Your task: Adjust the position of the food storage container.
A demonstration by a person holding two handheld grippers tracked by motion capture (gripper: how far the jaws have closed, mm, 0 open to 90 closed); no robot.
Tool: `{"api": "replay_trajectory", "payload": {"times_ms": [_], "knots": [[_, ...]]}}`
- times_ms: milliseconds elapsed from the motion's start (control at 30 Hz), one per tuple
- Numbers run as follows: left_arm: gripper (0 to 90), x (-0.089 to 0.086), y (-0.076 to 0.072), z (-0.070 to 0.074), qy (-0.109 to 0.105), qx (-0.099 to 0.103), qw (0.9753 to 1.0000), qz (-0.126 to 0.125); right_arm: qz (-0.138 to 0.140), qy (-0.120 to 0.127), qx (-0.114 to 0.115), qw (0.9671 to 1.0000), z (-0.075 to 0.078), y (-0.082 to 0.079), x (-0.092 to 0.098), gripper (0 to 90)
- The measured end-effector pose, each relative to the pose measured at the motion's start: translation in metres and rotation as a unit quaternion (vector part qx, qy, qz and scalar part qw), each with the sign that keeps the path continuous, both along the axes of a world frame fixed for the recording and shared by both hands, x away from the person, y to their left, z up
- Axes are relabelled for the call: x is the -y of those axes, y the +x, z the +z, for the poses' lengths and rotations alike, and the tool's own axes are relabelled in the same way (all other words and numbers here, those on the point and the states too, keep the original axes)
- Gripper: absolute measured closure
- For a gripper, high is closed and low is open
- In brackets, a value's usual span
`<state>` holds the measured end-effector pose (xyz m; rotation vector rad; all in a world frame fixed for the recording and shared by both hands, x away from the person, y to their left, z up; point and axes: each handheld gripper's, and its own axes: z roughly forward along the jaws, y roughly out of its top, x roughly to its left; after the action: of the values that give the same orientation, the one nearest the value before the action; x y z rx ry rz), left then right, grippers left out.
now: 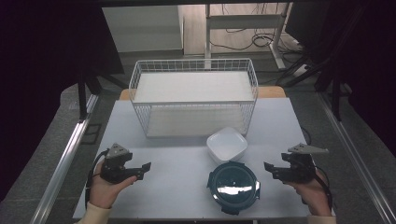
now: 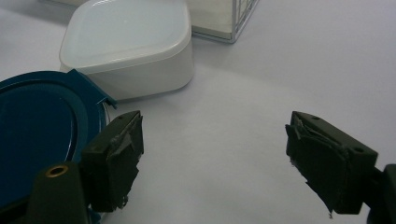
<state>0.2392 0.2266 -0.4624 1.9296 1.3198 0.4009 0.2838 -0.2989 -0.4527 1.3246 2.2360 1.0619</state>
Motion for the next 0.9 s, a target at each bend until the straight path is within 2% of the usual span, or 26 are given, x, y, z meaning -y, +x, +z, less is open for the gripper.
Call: {"api": "replay_trajectory", "payload": {"times_ms": [100, 233, 500, 633, 667, 900], "knots": [[18.3, -0.003, -0.001, -0.002, -0.005, -0.006, 1.0, 0.003, 0.001, -0.004, -0.003, 1.0, 0.002, 0.003, 0.0, 18.6], [18.3, -0.003, -0.002, -0.003, -0.002, -0.009, 1.0, 0.002, 0.006, -0.01, -0.006, 0.9999, 0.002, 0.005, 0.0, 18.9], [18.2, -0.002, -0.003, -0.004, -0.004, -0.015, 0.9999, -0.005, 0.011, -0.024, -0.013, 0.9996, 0.01, 0.004, 0.0, 24.5], [18.2, -0.003, -0.001, -0.006, -0.007, -0.019, 0.9998, -0.007, 0.02, -0.034, -0.013, 0.9991, 0.016, 0.004, -0.002, 31.0], [18.2, -0.003, -0.001, -0.007, -0.007, -0.02, 0.9997, -0.008, 0.031, -0.036, -0.018, 0.9987, 0.019, 0.005, -0.005, 34.2], [18.1, -0.002, -0.002, -0.005, -0.01, -0.019, 0.9997, -0.014, 0.045, -0.046, -0.034, 0.9974, 0.023, 0.012, -0.015, 44.0]]}}
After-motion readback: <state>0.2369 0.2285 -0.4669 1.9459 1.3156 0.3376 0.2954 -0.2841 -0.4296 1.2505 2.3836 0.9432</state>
